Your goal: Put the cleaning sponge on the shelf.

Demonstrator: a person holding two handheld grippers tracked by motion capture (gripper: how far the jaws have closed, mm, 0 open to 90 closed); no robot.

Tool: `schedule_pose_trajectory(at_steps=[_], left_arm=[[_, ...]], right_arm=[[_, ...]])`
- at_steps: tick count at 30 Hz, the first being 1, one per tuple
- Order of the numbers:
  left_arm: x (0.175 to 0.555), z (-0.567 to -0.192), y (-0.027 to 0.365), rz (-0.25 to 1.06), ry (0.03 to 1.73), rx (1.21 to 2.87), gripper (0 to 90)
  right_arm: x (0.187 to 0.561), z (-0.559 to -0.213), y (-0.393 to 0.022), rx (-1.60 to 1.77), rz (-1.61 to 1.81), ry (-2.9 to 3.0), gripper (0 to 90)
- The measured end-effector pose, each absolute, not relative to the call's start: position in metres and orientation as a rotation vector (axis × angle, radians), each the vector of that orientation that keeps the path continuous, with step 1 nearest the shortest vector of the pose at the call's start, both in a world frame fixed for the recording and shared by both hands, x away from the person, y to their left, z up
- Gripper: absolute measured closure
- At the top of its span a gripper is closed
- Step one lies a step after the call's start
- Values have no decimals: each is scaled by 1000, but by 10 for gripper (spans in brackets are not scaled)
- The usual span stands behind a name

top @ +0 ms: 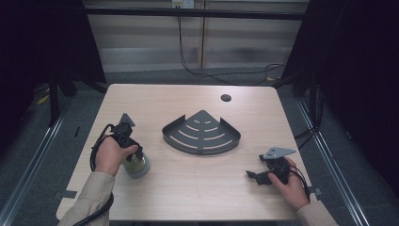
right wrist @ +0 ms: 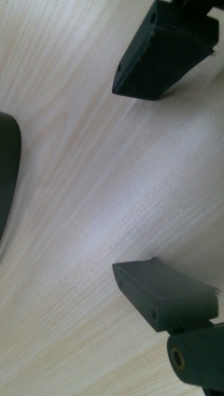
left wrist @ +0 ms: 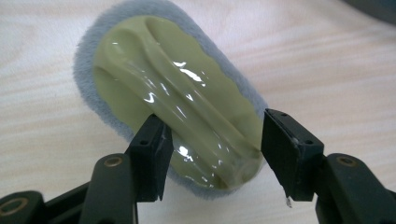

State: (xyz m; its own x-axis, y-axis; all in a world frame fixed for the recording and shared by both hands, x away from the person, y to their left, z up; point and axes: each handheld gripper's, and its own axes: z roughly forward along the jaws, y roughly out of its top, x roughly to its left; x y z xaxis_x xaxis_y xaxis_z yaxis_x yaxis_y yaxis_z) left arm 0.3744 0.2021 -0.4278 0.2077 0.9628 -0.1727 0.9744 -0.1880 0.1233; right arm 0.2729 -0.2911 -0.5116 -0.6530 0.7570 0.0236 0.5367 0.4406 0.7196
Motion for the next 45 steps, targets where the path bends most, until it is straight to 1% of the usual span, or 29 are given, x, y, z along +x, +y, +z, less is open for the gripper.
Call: schedule_pose_trajectory(at_steps=[3, 6, 7, 8, 13, 19, 28, 37, 45], left_arm=[[376, -430, 201, -71, 1870, 2289, 501], [377, -427, 202, -69, 1853, 2335, 646], [377, -426, 201, -55, 1855, 2338, 686], [377, -425, 202, -41, 1841, 2359, 703], [378, -413, 204, 28, 1793, 2384, 710], [382, -394, 202, 50, 1732, 2406, 710], [393, -373, 186, 25, 1633, 2482, 710], [405, -353, 168, 9, 1559, 2510, 710], [415, -344, 150, -5, 1495, 2548, 710]], right_arm=[[273, -512, -291, 1111, 1032, 2395, 120], [273, -512, -291, 1112, 1032, 2395, 120], [273, -512, -291, 1112, 1036, 2396, 120], [273, -512, -291, 1114, 1035, 2396, 120], [273, -512, -291, 1112, 1036, 2396, 120], [273, -512, -291, 1113, 1038, 2394, 120], [273, -512, -291, 1111, 1038, 2393, 120], [273, -512, -291, 1113, 1037, 2393, 120], [273, -512, -291, 1111, 1037, 2393, 120]])
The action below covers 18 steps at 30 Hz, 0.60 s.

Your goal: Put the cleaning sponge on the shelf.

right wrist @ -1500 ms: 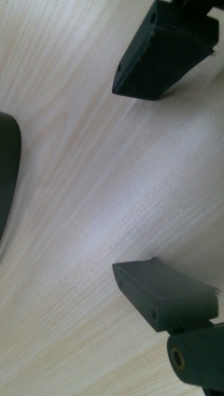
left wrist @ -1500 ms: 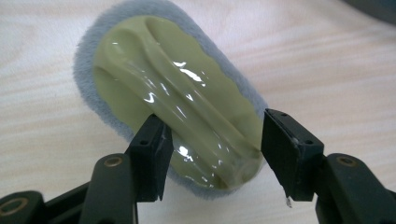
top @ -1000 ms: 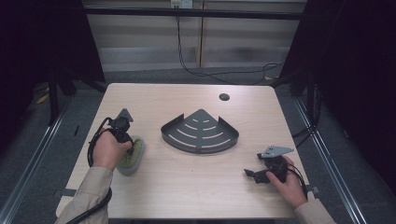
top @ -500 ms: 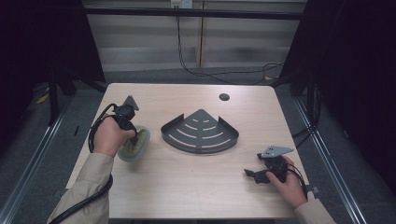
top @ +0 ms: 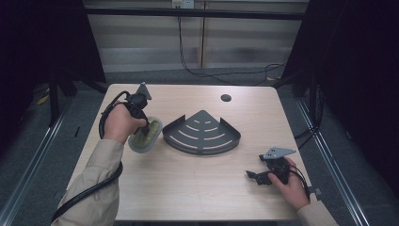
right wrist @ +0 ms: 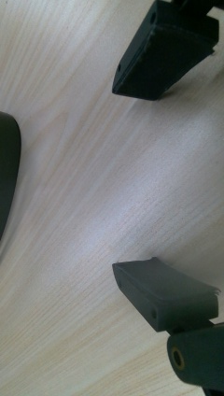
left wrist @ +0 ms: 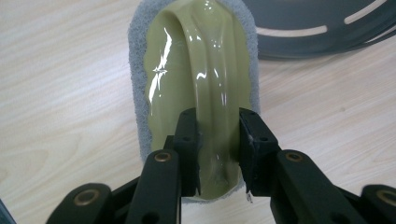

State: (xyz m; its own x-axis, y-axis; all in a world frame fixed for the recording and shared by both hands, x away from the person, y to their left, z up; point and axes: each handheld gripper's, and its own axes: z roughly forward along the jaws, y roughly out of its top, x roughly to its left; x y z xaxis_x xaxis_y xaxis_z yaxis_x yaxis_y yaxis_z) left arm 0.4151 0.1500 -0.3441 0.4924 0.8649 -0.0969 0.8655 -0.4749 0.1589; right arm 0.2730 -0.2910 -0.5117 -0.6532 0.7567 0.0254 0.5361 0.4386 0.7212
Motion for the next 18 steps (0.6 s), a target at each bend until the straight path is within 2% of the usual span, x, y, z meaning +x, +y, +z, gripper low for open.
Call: schedule_pose_trajectory(at_steps=[18], left_arm=[[434, -334, 103, -12, 1349, 2594, 710]], right_arm=[[273, -511, -291, 1112, 1032, 2395, 120]])
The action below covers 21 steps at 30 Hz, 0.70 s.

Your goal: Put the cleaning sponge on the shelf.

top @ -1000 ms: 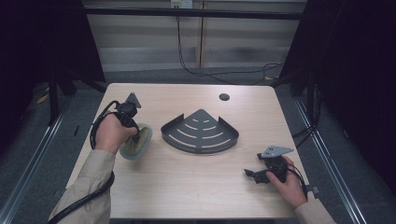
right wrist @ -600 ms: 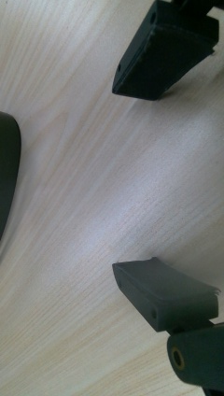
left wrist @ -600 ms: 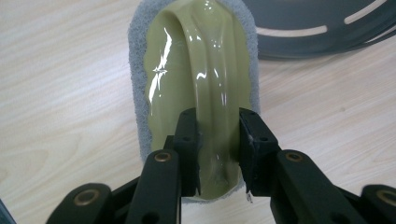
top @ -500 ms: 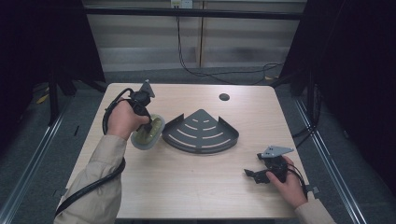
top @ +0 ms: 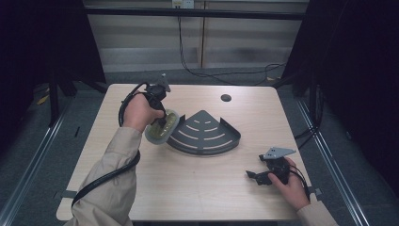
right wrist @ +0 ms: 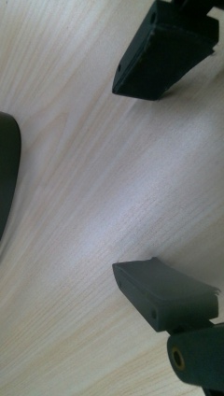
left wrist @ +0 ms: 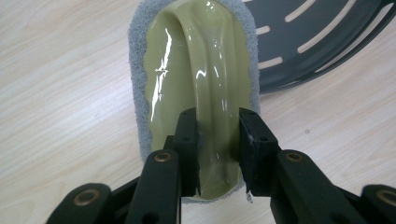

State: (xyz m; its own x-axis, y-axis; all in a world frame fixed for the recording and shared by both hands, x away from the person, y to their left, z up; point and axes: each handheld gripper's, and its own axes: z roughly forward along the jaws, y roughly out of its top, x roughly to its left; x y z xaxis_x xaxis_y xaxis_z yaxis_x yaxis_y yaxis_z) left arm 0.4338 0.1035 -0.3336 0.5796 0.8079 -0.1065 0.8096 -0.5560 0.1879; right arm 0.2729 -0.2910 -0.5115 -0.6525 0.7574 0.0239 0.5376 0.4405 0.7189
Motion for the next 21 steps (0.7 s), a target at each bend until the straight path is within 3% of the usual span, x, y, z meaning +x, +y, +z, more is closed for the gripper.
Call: schedule_pose_trajectory(at_steps=[21], left_arm=[[451, -345, 62, -14, 1234, 2651, 709]], right_arm=[[273, -512, -291, 1110, 1035, 2395, 120]])
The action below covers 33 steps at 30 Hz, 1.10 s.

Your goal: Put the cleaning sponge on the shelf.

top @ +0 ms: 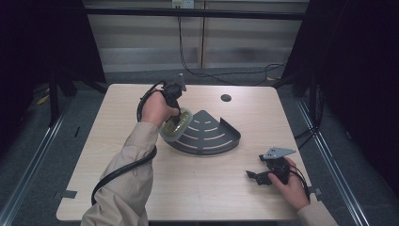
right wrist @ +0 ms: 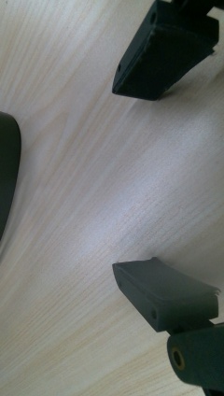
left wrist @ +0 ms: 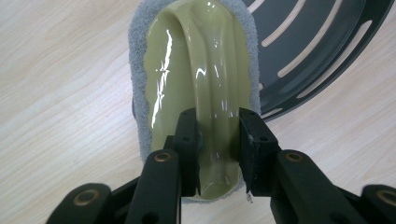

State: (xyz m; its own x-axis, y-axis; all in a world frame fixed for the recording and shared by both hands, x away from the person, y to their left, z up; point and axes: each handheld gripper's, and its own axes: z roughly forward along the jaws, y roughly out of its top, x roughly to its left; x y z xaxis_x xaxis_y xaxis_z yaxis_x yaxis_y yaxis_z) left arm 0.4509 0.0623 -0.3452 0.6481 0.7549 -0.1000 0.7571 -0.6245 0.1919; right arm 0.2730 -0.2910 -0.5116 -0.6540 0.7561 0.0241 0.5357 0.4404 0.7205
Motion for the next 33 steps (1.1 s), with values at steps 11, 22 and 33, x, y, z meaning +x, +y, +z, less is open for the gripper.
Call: schedule_pose_trajectory(at_steps=[11, 22, 33], left_arm=[[456, -355, 49, -21, 1212, 2662, 709], [462, -361, 43, -26, 1180, 2679, 709], [465, -368, 31, -40, 1160, 2689, 709]], right_arm=[[273, -511, -291, 1112, 1032, 2395, 120], [273, -511, -291, 1111, 1031, 2395, 120], [273, -511, -291, 1109, 1030, 2393, 120]])
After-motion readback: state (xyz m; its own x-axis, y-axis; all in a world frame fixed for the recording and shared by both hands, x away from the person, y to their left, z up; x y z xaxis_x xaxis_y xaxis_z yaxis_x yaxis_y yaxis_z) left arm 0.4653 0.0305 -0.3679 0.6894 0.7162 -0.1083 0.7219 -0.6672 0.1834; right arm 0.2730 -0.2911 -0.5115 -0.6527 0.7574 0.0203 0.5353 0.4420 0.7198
